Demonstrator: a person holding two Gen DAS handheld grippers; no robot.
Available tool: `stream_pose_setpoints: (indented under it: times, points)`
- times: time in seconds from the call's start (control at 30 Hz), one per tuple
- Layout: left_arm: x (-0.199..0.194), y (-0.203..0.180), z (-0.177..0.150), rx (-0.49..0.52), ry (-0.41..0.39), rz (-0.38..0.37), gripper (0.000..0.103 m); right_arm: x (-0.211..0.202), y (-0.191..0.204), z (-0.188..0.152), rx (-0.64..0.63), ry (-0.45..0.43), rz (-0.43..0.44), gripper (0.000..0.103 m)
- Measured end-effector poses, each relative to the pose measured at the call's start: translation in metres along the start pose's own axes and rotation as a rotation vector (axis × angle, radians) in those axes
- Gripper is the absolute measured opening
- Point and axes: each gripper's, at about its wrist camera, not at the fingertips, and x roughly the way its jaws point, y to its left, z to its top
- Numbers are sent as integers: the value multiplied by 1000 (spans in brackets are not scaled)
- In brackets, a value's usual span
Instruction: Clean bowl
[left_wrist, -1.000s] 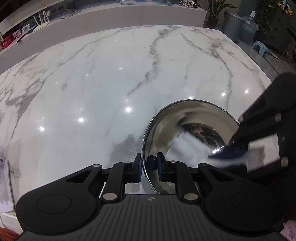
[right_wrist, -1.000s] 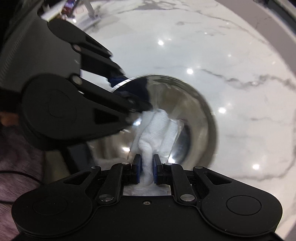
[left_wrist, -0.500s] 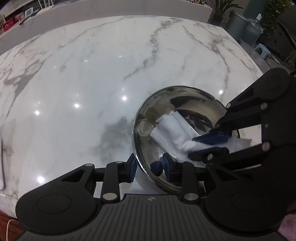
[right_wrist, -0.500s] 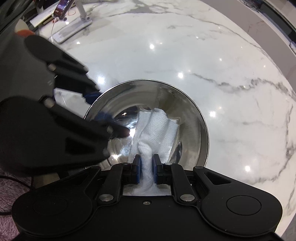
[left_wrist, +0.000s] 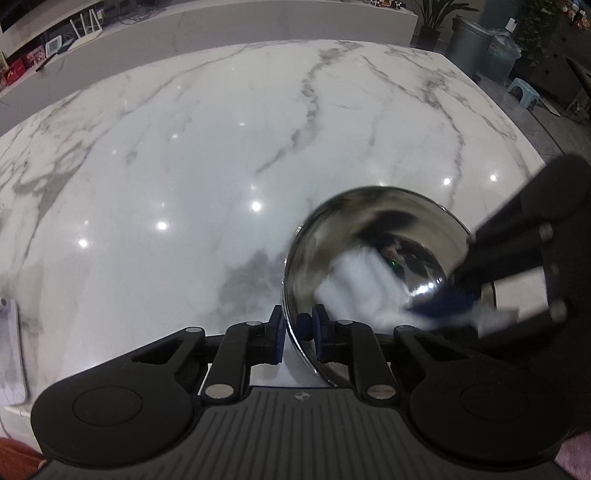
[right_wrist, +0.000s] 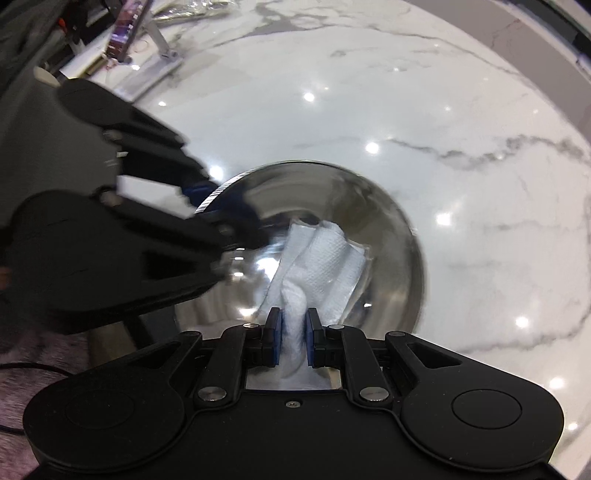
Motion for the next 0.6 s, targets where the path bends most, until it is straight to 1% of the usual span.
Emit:
stream_pose_setpoints:
  times: [0.07,0.17,0.2,0.3,0.37,0.4,0.5,0.6]
  points:
    - [0,0,2,5,-4,4,13,2,0,2,14,-6,37,12]
    - [1,-1,2,12,-10,5,13,5,1,4,7,-3,50,12]
    - [2,-2,2,15,-13,5,13,7,1,6,-4,7,39,12]
    - [1,0,1,15,-15,0,13,14,1,12,-45,40,-11,12]
    - [1,1,1,14,-15,0,13,13,1,12,-84,58,-66,11]
    - [1,1,1,15,-15,0,13,13,1,13,-106,64,-111,11]
    - [1,1,1,14,-15,-3,13,10,1,16,-144,41,-229,10]
    - [0,2,1,11,-14,-7,13,13,0,20,-144,19,-273,10]
